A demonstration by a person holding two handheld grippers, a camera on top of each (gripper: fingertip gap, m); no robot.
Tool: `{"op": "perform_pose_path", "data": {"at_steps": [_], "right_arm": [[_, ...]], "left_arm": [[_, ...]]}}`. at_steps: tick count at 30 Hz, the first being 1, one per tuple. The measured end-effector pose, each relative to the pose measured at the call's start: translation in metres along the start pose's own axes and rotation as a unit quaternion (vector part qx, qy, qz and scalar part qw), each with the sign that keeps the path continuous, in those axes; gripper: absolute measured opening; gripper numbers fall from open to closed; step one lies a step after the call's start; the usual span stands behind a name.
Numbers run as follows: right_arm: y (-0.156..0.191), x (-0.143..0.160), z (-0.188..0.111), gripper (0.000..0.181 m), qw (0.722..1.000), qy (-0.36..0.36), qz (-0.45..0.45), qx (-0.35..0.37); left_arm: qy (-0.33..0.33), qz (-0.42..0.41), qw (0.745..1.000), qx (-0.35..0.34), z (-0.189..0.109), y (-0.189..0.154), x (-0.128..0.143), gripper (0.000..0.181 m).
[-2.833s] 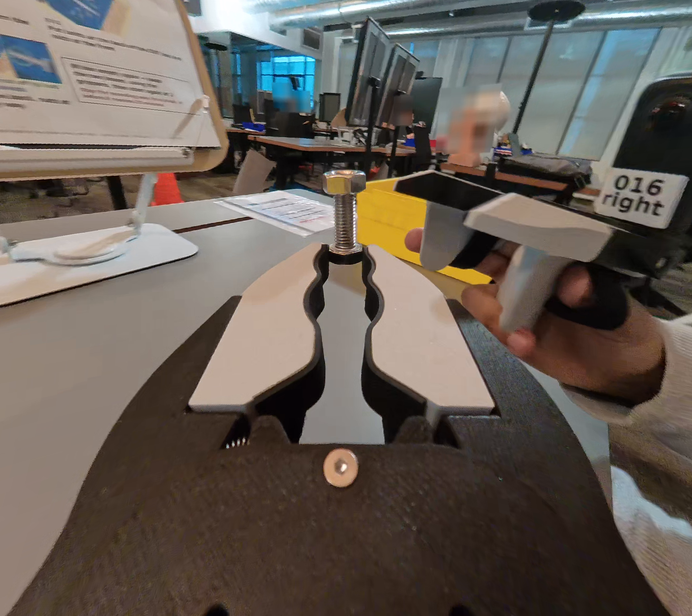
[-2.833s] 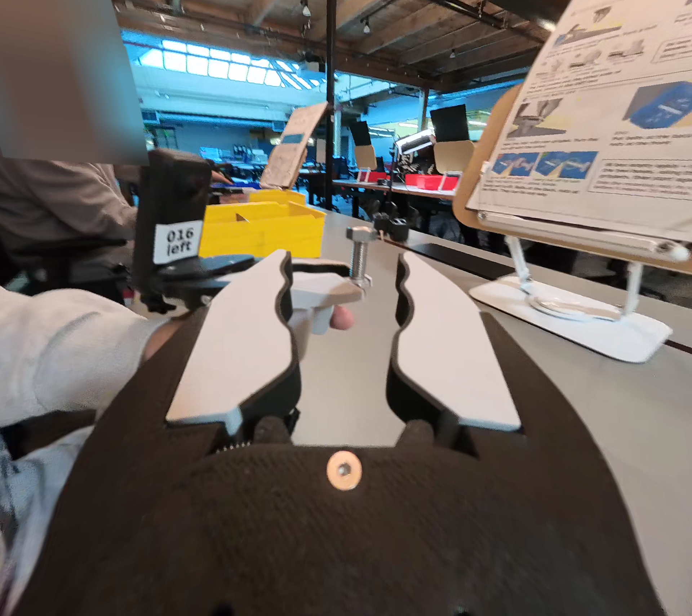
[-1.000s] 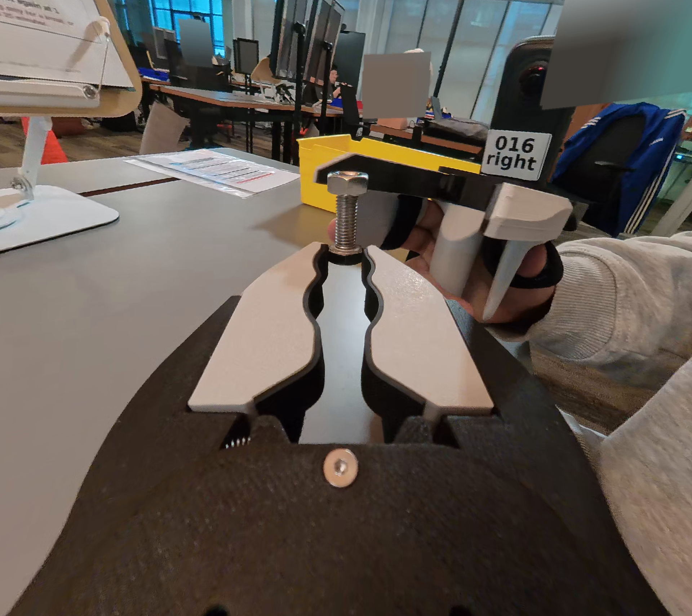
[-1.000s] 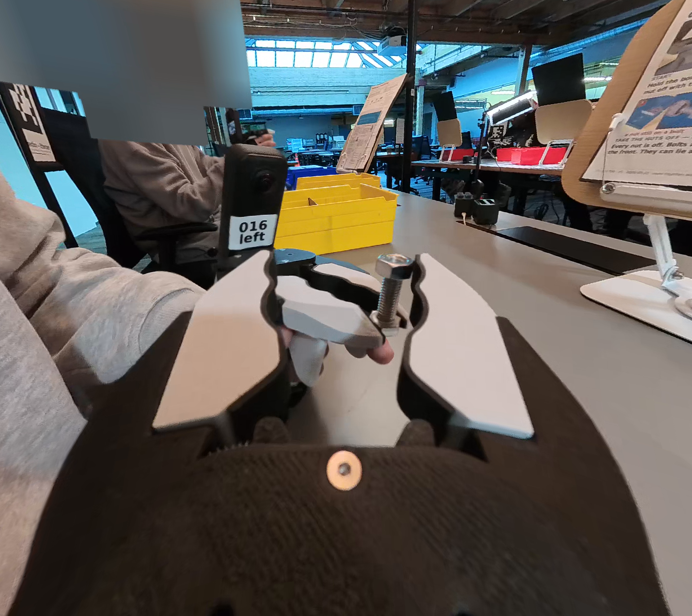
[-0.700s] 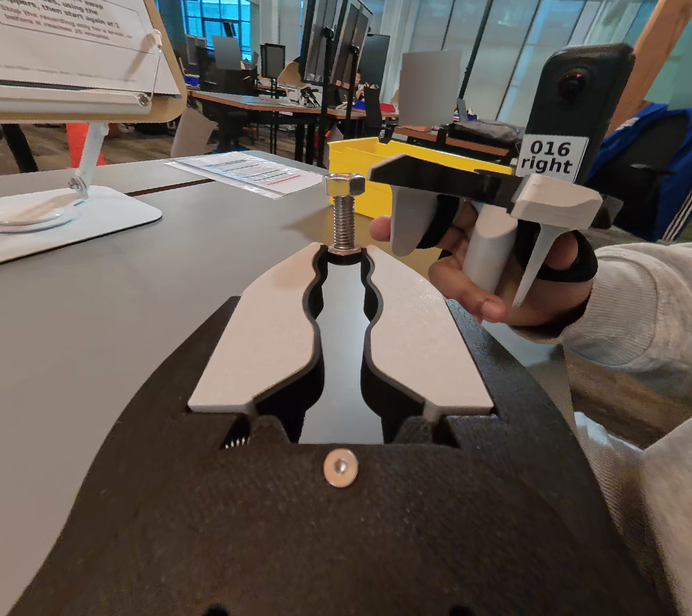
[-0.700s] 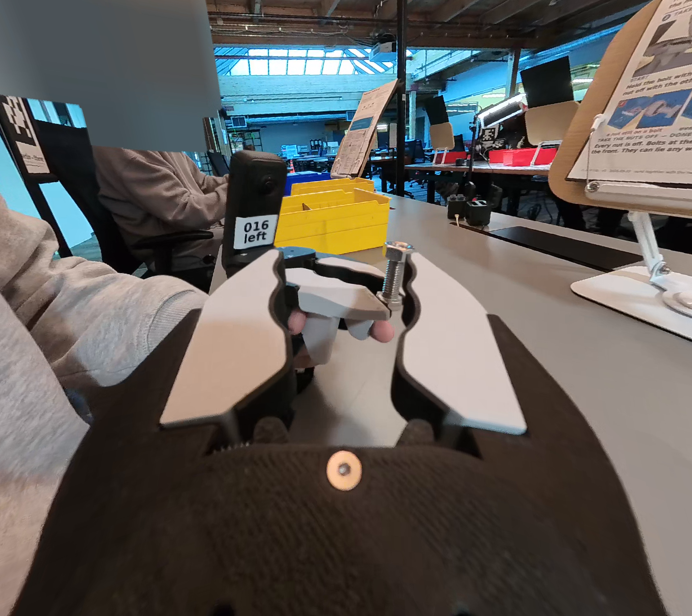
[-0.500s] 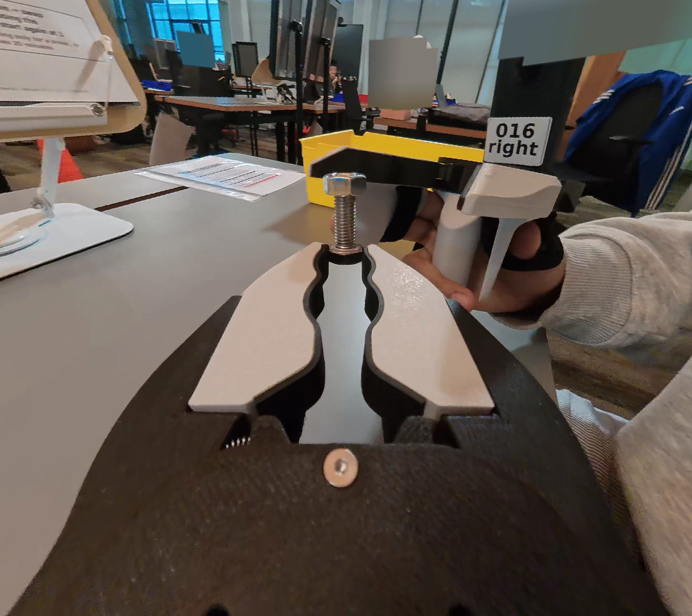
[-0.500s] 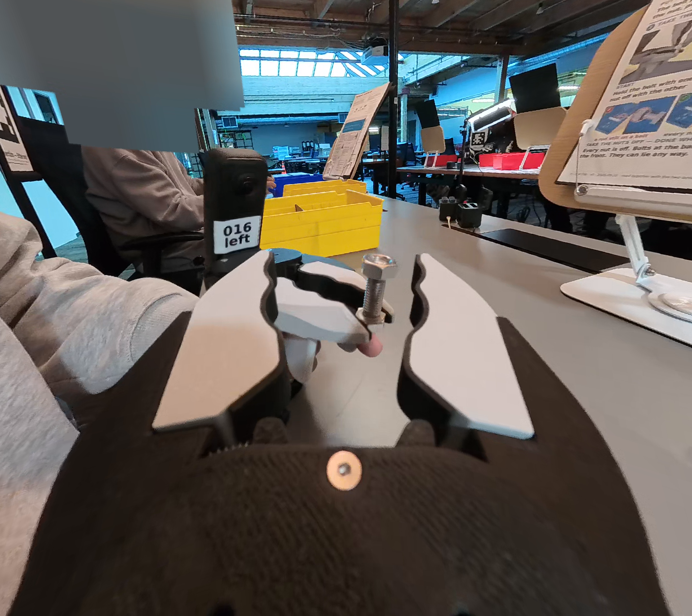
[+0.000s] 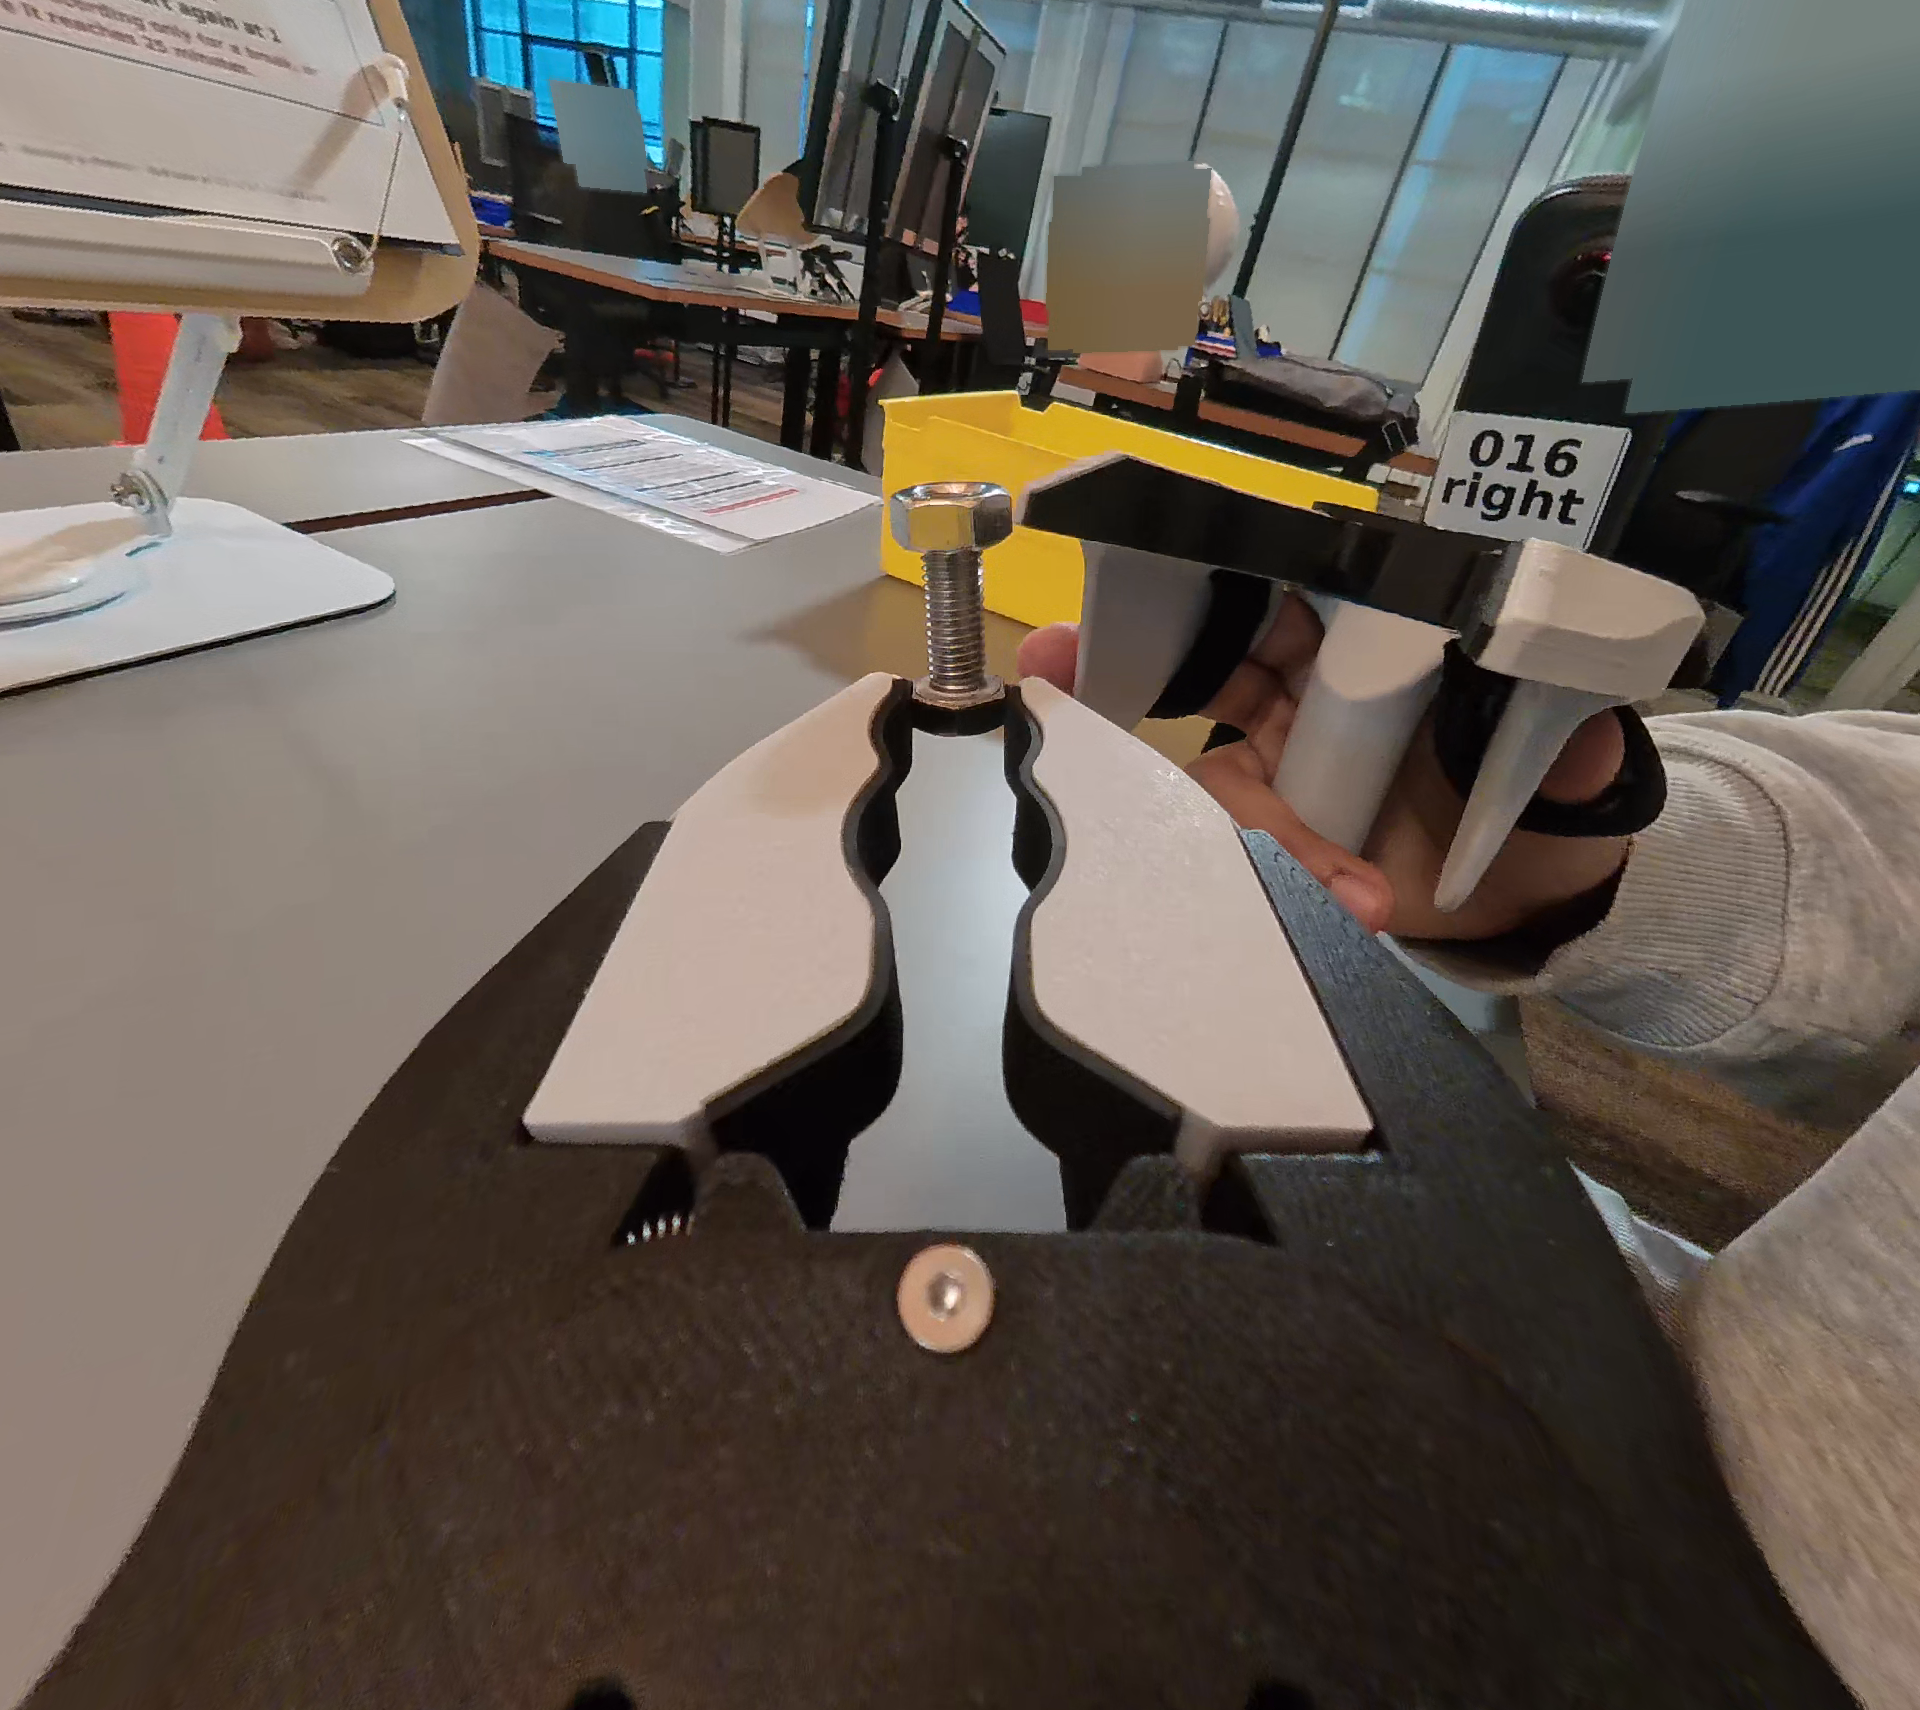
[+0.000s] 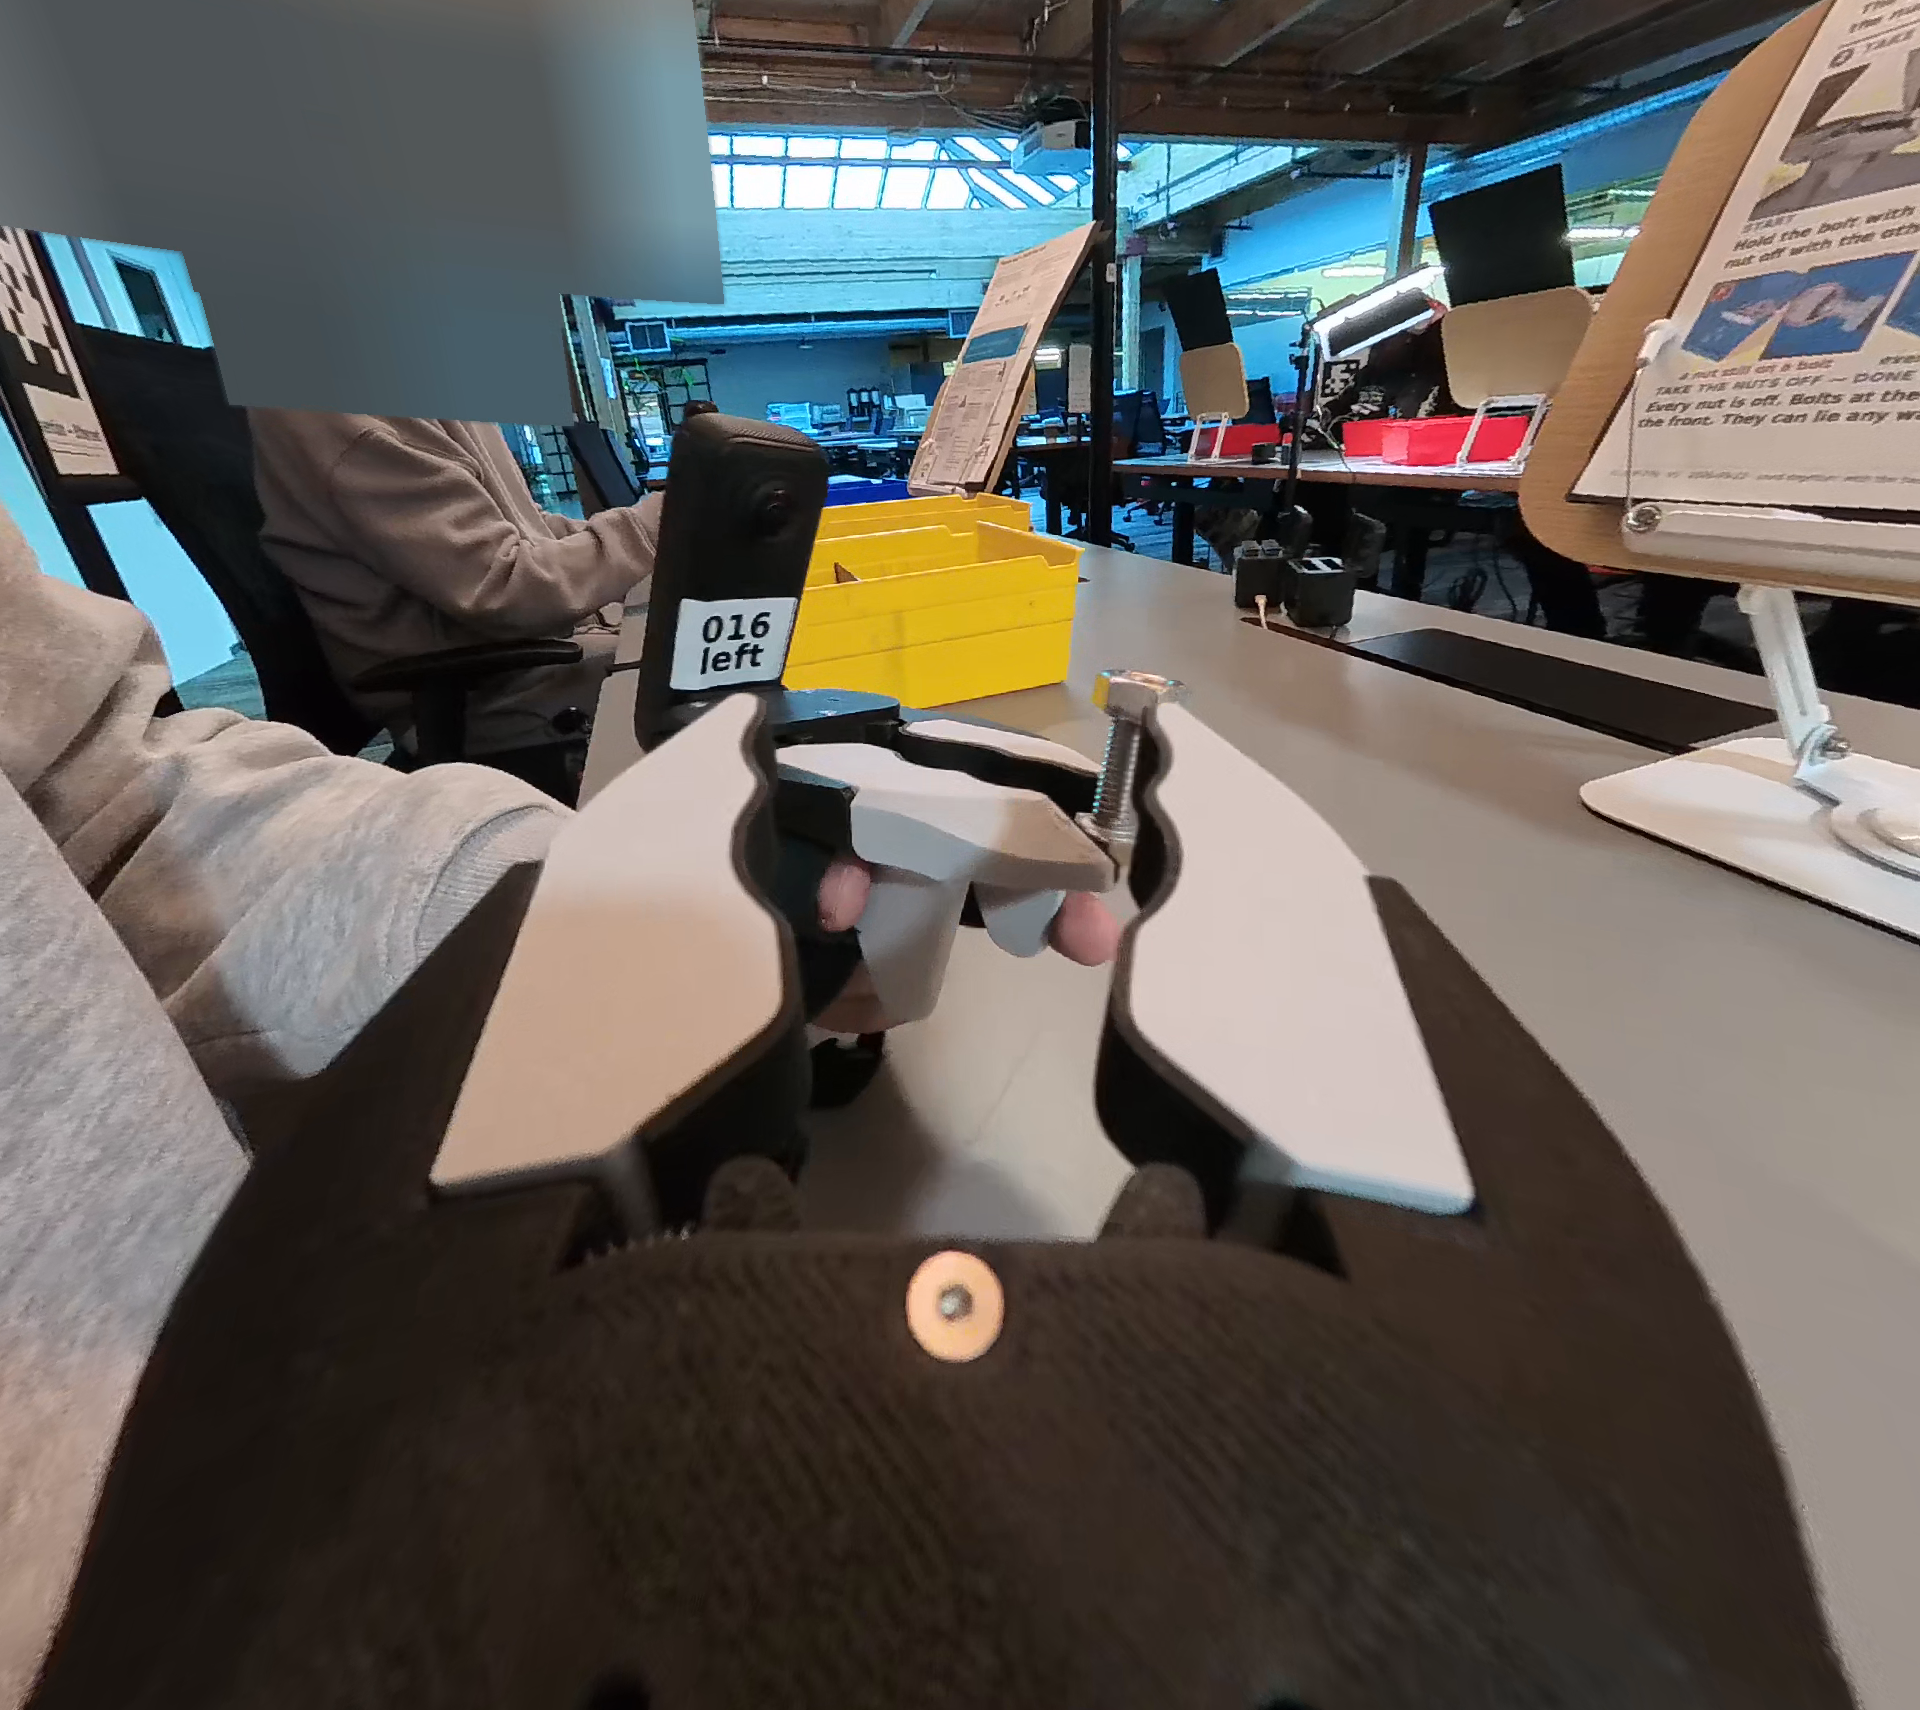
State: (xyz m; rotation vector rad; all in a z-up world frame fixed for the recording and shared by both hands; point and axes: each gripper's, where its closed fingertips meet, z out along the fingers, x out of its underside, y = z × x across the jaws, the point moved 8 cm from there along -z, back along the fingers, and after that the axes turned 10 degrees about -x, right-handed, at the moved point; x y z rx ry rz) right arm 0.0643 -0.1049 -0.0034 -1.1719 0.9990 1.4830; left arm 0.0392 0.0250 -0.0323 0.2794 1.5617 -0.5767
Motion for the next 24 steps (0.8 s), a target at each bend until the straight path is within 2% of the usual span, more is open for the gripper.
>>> {"op": "perform_pose_path", "data": {"at_steps": [7, 18, 24], "right_arm": [[-0.0029, 0.0004, -0.0008, 0.076, 1.000, -0.003, -0.004, 0.018], [0.0007, 0.0003, -0.0003, 0.071, 1.000, 0.000, -0.002, -0.006], [-0.0027, -0.0002, -0.0025, 0.074, 1.000, -0.004, -0.002, 0.007]], "left_arm": [[0.003, 0.025, 0.999, 0.023, 0.0004, -0.0100, 0.0012, 0.019], [0.004, 0.018, 1.000, 0.007, -0.0004, -0.0026, 0.0003, 0.019], [0.005, 0.024, 1.000, 0.013, -0.0006, -0.0036, 0.0004, 0.019]]}}
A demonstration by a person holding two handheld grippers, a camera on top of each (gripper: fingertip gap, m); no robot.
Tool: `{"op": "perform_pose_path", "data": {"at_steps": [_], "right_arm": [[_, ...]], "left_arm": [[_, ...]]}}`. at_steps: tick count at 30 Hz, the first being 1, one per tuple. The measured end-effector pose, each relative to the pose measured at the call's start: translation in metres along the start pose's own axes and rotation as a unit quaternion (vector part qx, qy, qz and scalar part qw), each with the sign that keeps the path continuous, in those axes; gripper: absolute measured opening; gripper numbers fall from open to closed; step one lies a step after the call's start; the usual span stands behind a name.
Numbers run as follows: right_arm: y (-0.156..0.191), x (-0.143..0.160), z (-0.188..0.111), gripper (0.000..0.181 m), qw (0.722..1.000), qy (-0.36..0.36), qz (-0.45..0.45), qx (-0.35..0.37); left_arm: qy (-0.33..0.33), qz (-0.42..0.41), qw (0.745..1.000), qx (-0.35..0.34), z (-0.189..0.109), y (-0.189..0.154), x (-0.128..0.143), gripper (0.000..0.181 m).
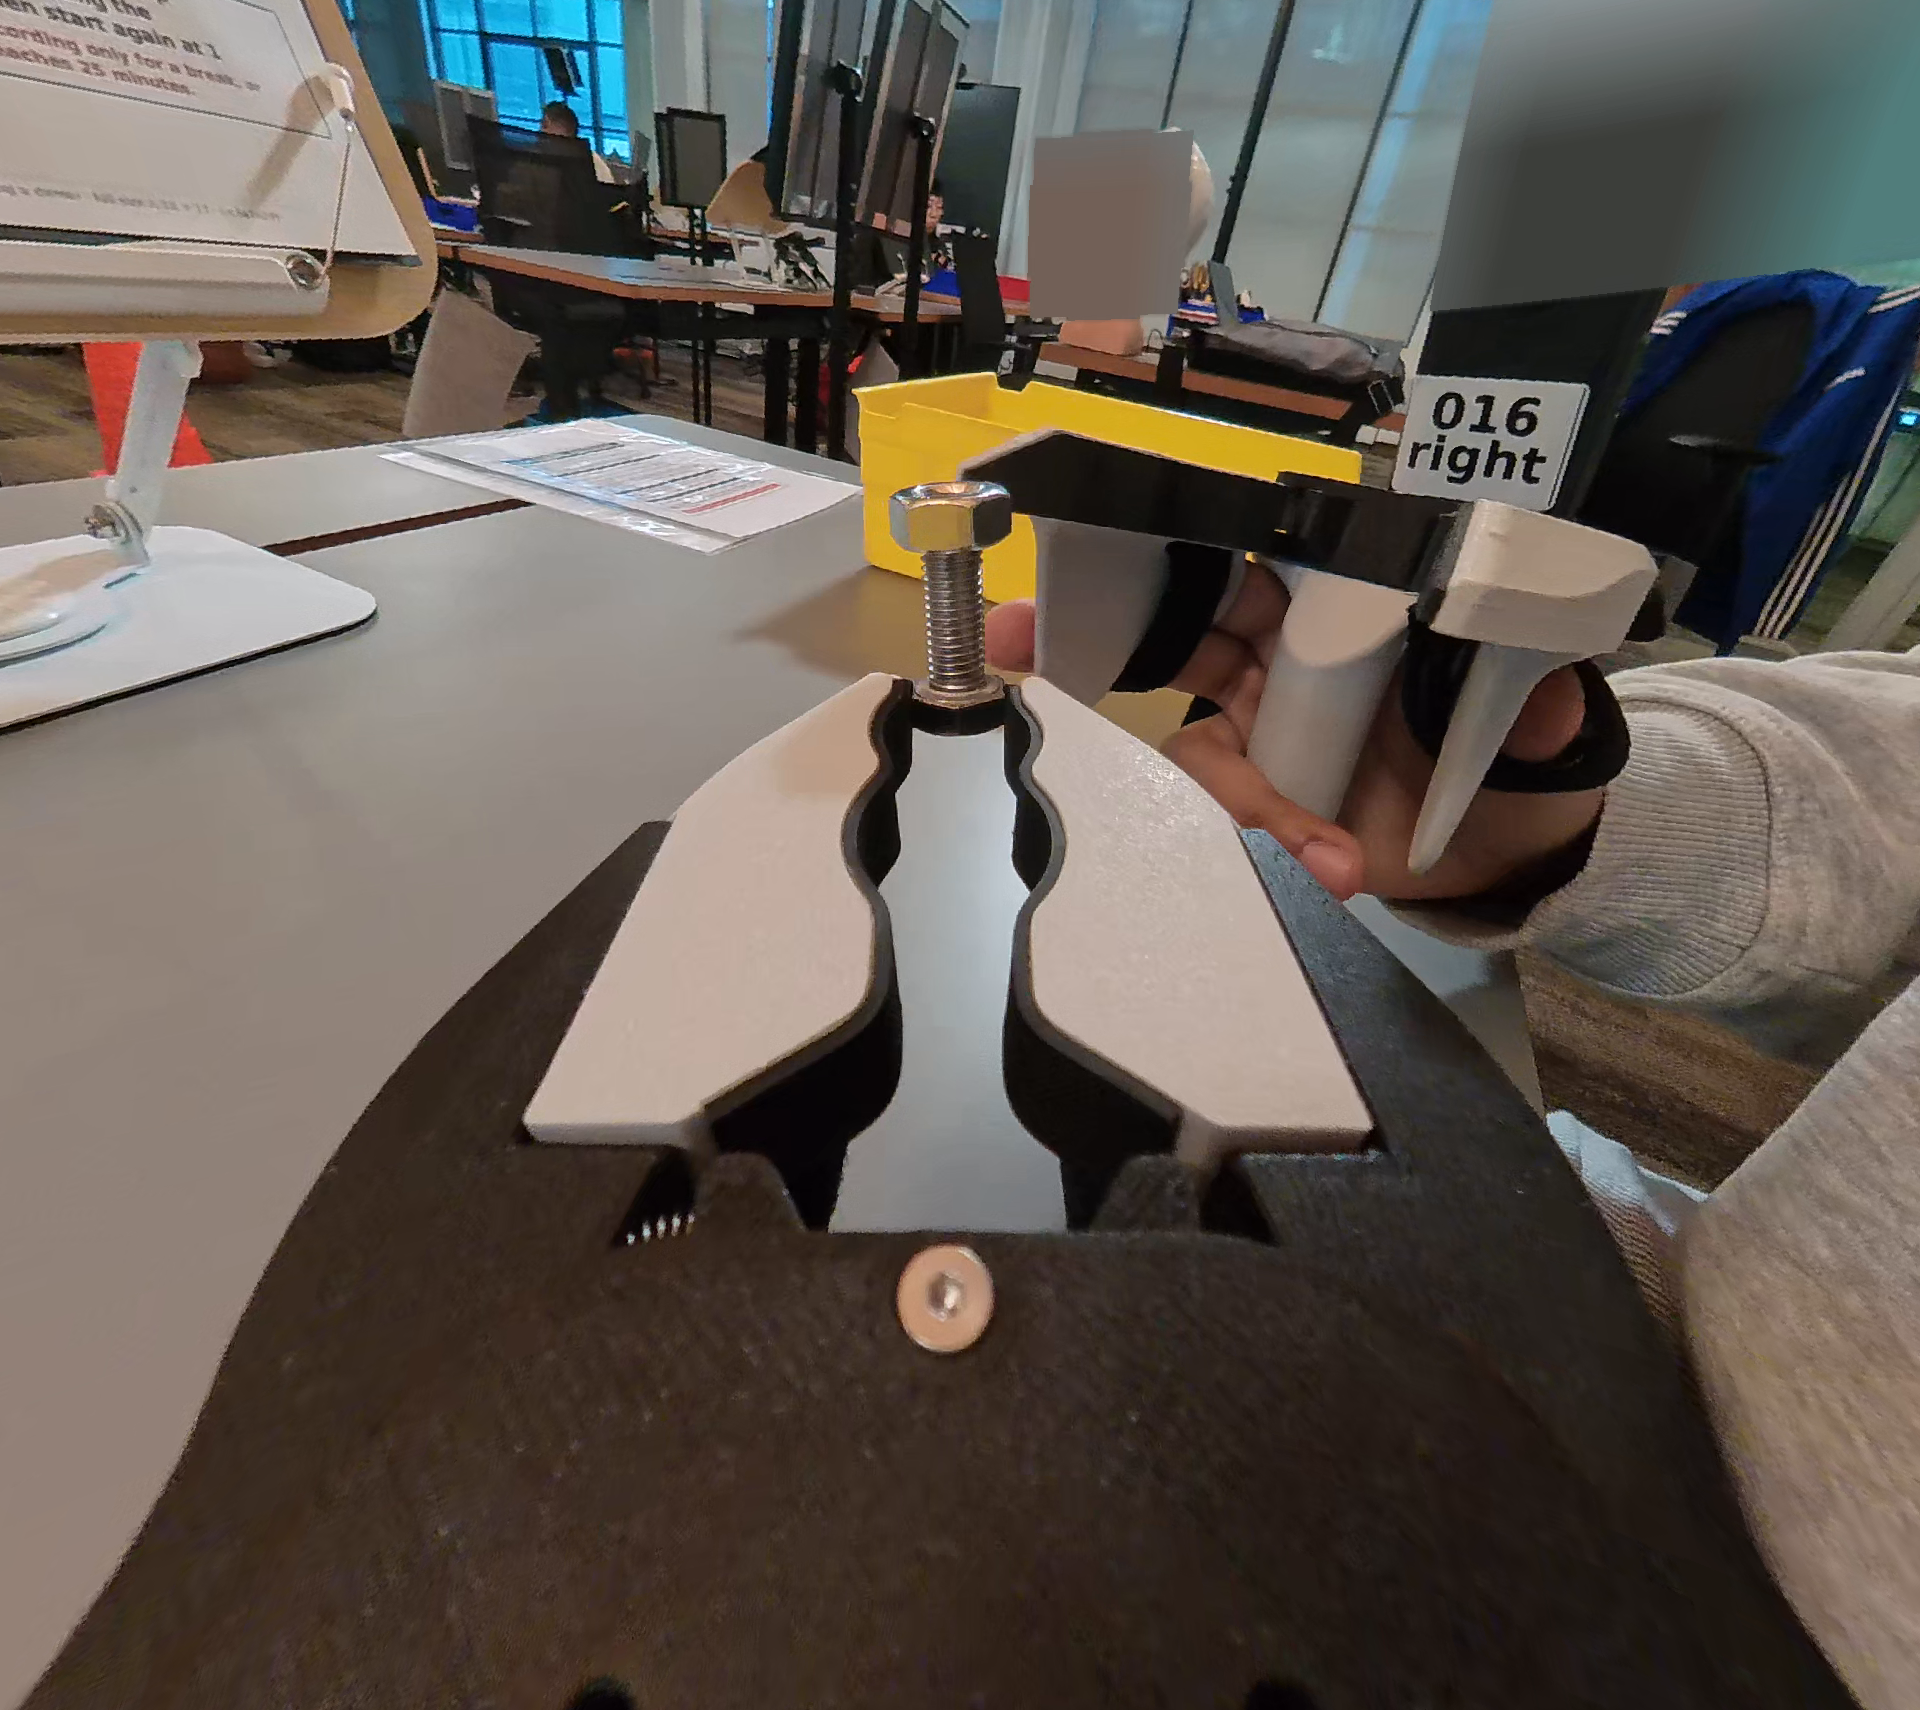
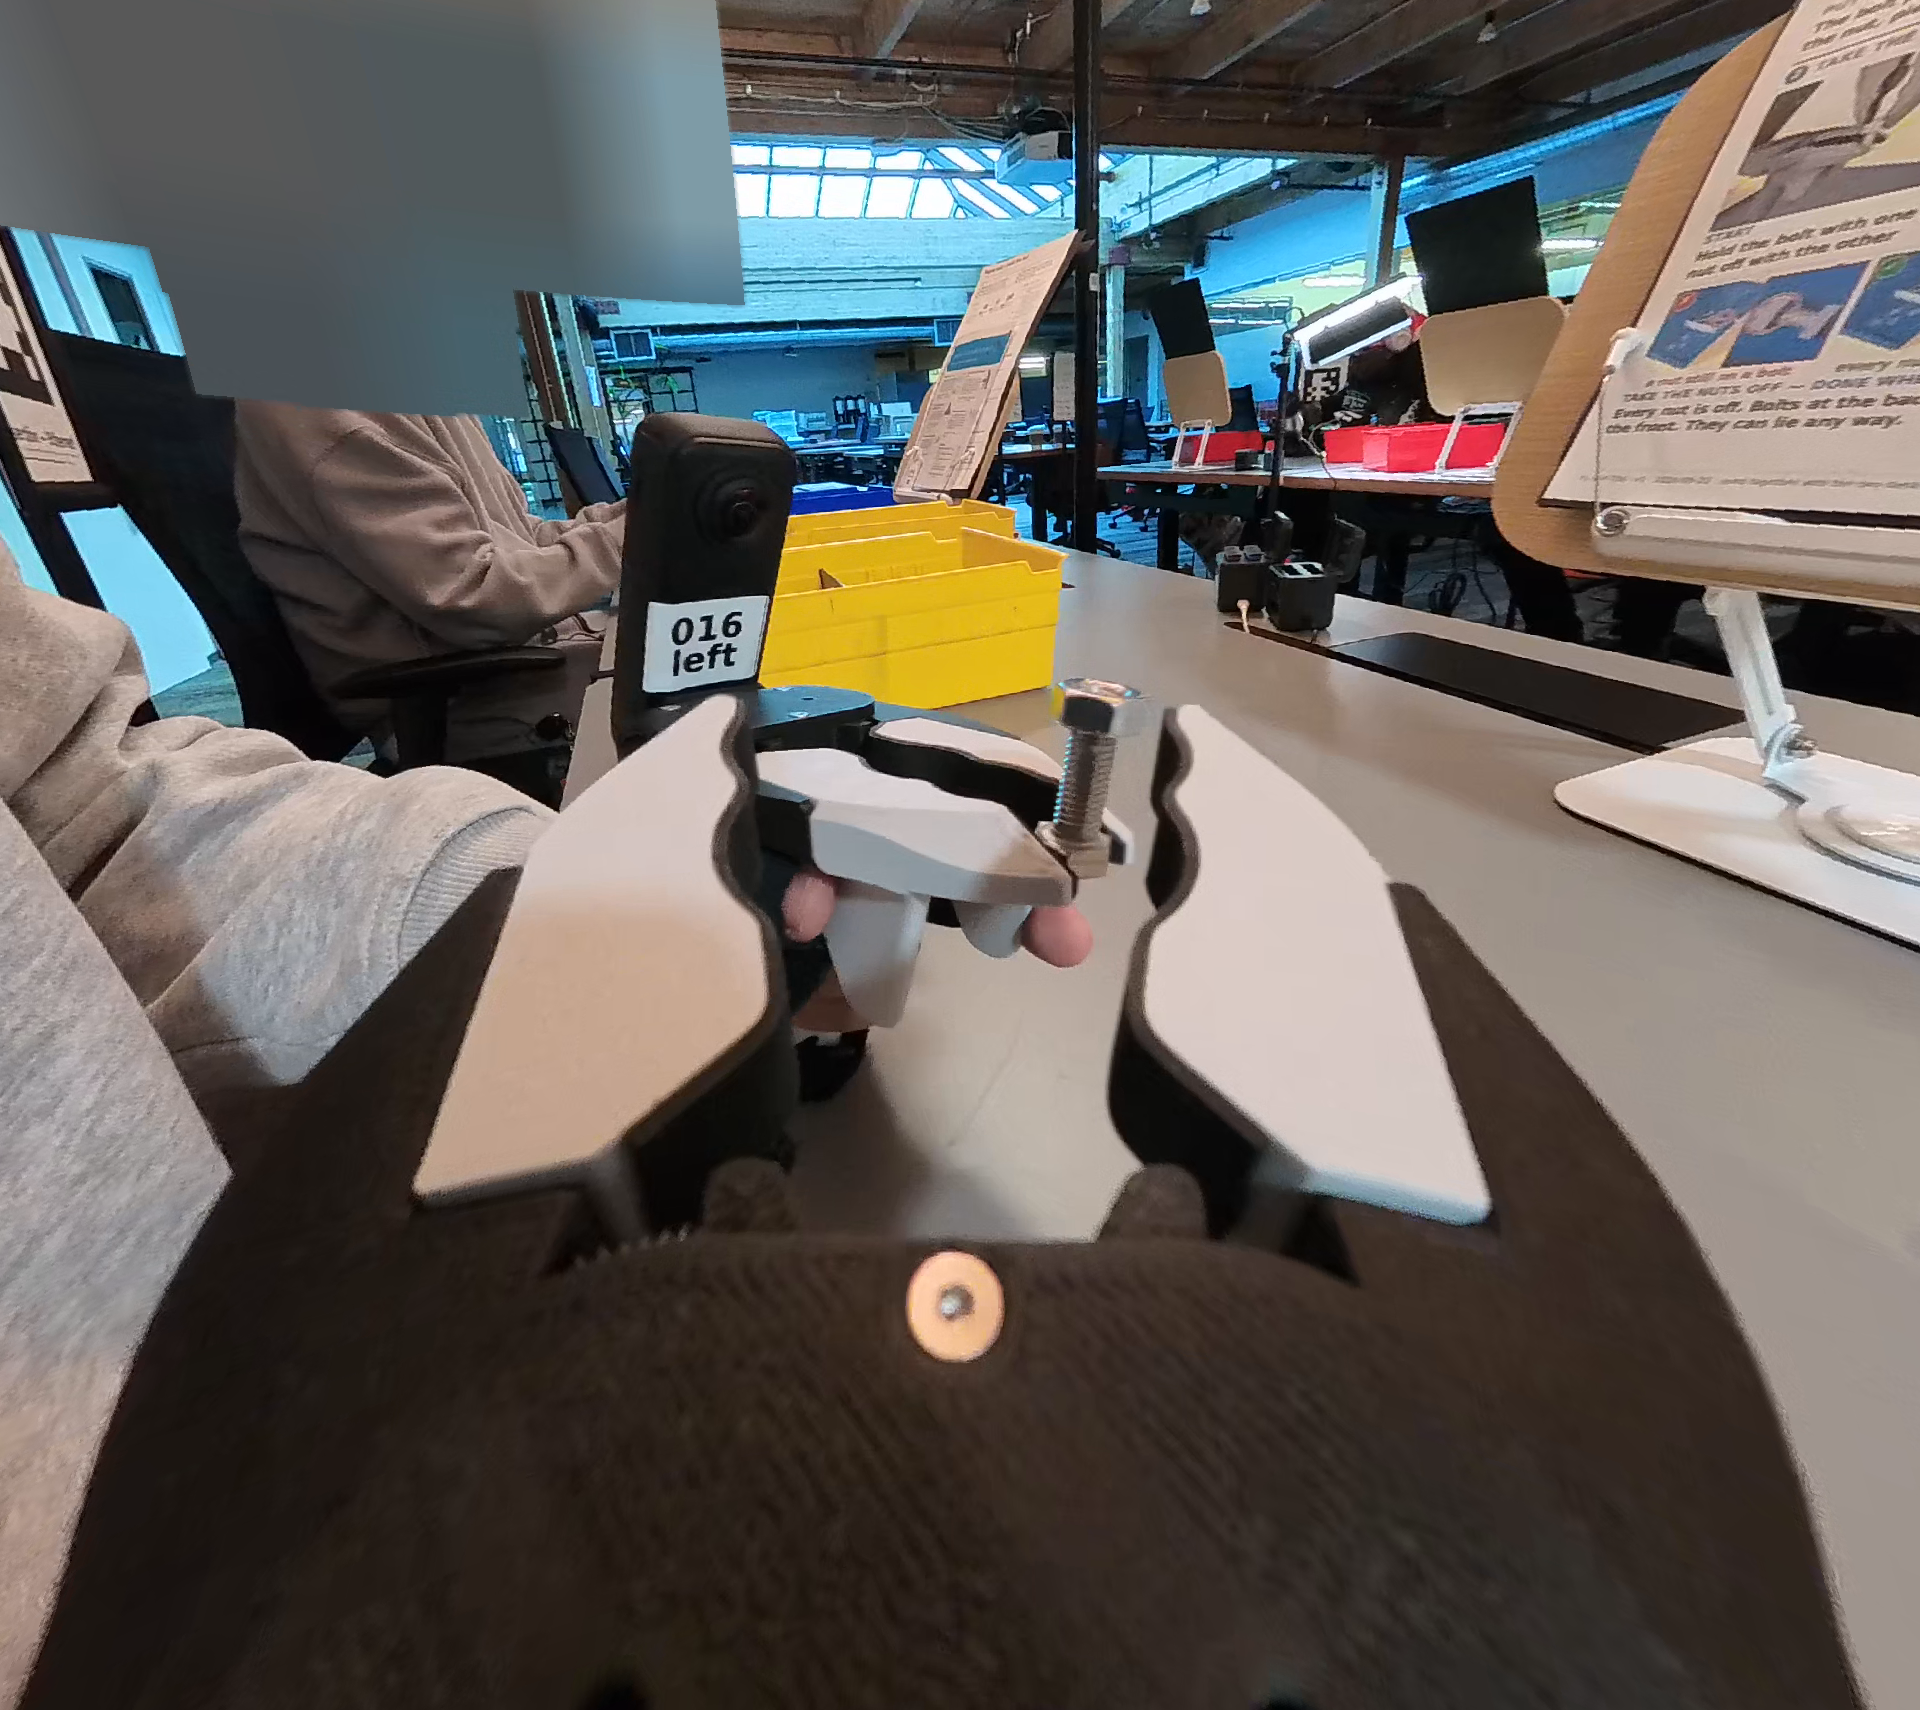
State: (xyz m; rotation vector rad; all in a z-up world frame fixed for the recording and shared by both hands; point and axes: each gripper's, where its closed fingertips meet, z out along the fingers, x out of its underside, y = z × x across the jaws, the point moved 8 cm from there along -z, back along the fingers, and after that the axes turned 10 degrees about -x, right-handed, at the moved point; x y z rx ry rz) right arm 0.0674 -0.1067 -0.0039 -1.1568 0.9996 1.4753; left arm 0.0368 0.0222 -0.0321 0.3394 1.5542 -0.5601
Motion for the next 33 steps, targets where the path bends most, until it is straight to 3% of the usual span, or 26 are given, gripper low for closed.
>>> {"op": "perform_pose_path", "data": {"at_steps": [14, 22, 33], "right_arm": [[0.004, 0.002, 0.004, 0.078, 1.000, 0.006, -0.003, -0.010], [0.003, -0.001, 0.000, 0.064, 1.000, 0.001, -0.005, -0.009], [0.004, 0.004, 0.005, 0.077, 1.000, 0.014, -0.011, -0.008]], "left_arm": [[0.010, 0.017, 0.999, 0.027, 0.001, -0.009, 0.001, 0.019], [0.009, -0.016, 1.000, -0.001, 0.000, 0.004, 0.001, 0.019], [0.012, 0.022, 0.999, 0.022, 0.000, -0.007, 0.001, 0.019]]}}
